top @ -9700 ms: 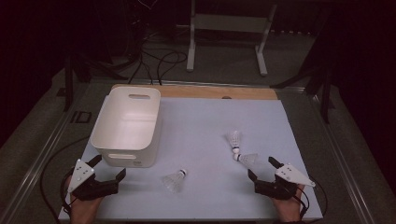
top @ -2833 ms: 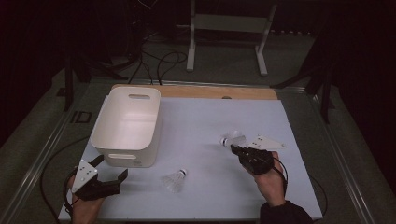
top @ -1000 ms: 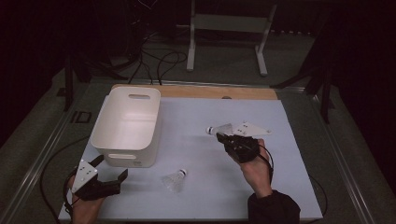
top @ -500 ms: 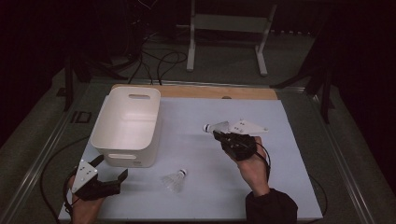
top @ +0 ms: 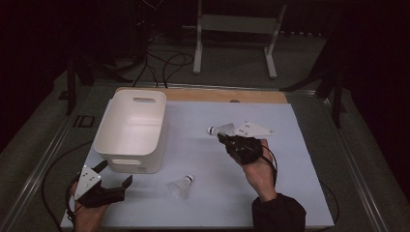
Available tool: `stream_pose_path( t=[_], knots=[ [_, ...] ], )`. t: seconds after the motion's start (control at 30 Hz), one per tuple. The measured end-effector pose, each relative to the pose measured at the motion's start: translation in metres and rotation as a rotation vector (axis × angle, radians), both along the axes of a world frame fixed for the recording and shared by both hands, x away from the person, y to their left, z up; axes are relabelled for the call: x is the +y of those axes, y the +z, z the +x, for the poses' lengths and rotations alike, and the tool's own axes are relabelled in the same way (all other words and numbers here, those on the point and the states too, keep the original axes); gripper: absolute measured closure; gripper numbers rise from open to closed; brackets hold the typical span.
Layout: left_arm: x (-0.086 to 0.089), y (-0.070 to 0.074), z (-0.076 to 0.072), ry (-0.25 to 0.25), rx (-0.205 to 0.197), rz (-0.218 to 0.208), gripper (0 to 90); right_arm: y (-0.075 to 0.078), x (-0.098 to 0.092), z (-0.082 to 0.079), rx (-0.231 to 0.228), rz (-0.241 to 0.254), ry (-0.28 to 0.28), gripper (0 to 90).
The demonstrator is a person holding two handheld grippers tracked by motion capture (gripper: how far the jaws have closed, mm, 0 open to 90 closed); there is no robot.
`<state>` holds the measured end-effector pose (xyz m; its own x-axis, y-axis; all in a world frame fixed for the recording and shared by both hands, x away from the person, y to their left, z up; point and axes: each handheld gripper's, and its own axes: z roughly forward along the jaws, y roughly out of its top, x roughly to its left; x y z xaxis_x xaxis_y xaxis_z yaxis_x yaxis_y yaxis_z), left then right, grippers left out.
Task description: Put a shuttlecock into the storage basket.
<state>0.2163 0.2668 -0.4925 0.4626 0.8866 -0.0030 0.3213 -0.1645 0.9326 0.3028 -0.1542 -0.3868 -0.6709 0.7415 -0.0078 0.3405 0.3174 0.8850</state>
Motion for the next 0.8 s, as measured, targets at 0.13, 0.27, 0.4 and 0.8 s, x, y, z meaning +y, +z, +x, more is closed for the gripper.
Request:
stream_pose_path(
  t=[0.13, 0.27, 0.4, 0.8],
  knots=[
    [0.0, 0.0, 0.0, 0.0, -0.001, 0.001, 1.1, 0.001, 0.003, 0.001, -0.002, 0.003, 0.003, 89.0],
    [0.0, 0.0, 0.0, 0.0, 0.0, 0.002, 1.1, 0.002, 0.005, 0.002, -0.009, 0.002, 0.006, 89.0],
    [0.0, 0.0, 0.0, -0.001, -0.001, 0.002, 1.1, 0.003, 0.007, 0.002, -0.005, 0.0, 0.012, 89.0],
    [0.0, 0.0, 0.0, 0.0, -0.001, 0.004, 1.1, 0.005, 0.013, 0.005, -0.01, 0.0, 0.023, 89.0]
  ],
)
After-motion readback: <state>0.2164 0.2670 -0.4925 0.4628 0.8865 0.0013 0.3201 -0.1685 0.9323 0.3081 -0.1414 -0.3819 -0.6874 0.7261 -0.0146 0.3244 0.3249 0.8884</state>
